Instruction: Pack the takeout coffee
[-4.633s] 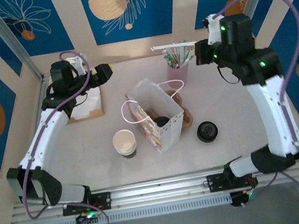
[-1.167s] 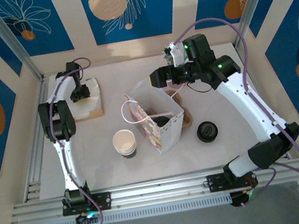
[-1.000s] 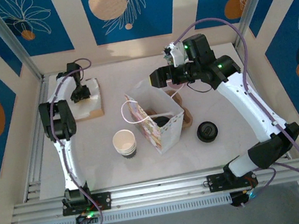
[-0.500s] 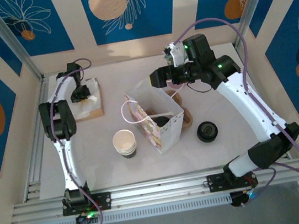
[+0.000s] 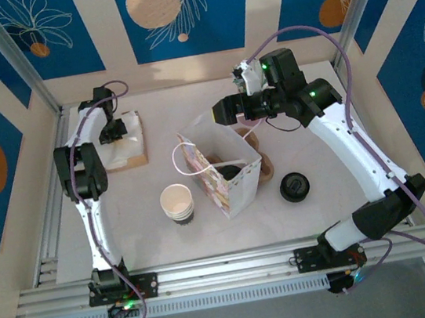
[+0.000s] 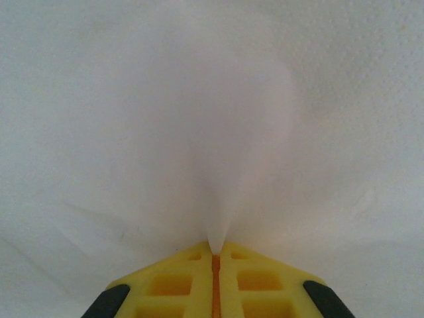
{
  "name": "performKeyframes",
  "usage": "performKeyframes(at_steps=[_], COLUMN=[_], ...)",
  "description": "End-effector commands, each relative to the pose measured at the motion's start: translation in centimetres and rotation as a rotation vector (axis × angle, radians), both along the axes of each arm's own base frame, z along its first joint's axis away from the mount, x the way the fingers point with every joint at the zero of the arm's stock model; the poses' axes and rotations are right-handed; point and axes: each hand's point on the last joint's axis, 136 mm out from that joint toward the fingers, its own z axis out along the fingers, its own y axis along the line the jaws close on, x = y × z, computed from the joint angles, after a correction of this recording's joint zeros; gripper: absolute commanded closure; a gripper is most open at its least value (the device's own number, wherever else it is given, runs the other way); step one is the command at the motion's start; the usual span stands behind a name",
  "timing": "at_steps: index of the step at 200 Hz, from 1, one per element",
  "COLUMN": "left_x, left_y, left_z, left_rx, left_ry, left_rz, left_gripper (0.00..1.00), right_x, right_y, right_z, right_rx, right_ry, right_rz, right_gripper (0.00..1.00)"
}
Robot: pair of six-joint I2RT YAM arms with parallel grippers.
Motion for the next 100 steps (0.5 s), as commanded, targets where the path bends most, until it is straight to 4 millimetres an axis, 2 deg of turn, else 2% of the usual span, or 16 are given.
performKeyframes(at_steps=[1, 15, 30, 100], left_x=[-0.5, -0.5, -0.5, -0.8], left_y=[0.1, 0.0, -0.1, -1.2], left_z=[2.1, 2.7, 3.7, 11.8], left_rx=[0.014, 0.011, 0.003, -0.100], left_ry=[-0.013, -0.026, -0.048, -0.223], left_rz=[-0.003, 0.000, -0.001, -0.005], left_gripper=[0.94, 1.00, 1.00, 1.00], right_x=[-0.9, -0.9, -0.9, -1.4], right_y=[0.2, 0.2, 0.3, 1.0], right_z=[0.6, 0.5, 0.6, 1.0], right_rx=[0.020, 0.020, 0.021, 0.036], right_ry=[0.004, 0.006, 0.004, 0.005], right_rz=[0.023, 0.024, 0.026, 0.043], right_gripper=[0.04, 0.04, 0.04, 0.04])
